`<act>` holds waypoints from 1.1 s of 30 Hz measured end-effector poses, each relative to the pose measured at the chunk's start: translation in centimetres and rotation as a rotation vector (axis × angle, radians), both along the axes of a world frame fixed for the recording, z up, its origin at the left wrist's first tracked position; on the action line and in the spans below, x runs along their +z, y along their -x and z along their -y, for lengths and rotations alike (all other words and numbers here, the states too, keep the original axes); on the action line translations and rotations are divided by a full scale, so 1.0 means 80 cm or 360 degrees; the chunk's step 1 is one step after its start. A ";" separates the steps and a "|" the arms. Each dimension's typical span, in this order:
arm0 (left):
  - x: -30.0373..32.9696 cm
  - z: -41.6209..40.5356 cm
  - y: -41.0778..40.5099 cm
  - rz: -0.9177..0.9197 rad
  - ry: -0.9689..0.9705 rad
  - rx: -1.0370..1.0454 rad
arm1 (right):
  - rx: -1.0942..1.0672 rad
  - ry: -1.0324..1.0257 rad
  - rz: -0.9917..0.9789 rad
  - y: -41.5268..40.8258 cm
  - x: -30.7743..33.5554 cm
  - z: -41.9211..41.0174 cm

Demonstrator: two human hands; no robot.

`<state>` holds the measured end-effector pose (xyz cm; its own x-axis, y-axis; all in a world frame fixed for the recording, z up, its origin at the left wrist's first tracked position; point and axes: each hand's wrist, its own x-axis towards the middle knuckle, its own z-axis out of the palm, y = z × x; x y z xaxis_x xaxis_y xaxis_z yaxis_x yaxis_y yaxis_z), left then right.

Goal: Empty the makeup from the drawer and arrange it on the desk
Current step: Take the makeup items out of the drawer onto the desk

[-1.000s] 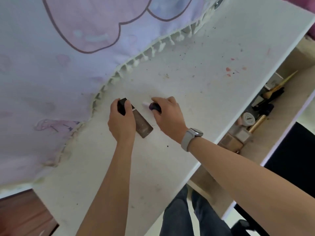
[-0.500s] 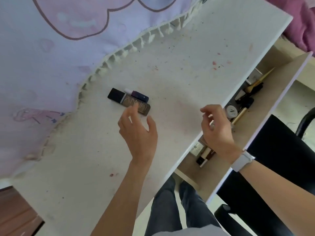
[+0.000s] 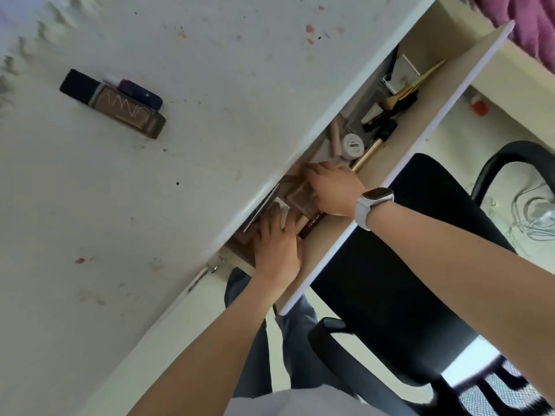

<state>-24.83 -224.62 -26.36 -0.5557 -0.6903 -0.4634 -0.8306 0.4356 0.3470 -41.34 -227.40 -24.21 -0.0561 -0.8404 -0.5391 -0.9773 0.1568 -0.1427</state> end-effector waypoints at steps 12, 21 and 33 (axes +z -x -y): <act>-0.024 0.004 0.015 0.0056 0.0189 -0.0208 | 0.0192 0.0053 -0.0098 0.030 0.013 -0.012; -0.026 0.011 0.046 0.0031 -0.0105 -0.0149 | -0.0138 0.0259 -0.0005 0.054 0.024 -0.035; -0.017 0.011 0.037 -0.0103 -0.0761 0.0175 | -0.0255 0.0457 0.0203 0.060 0.029 -0.050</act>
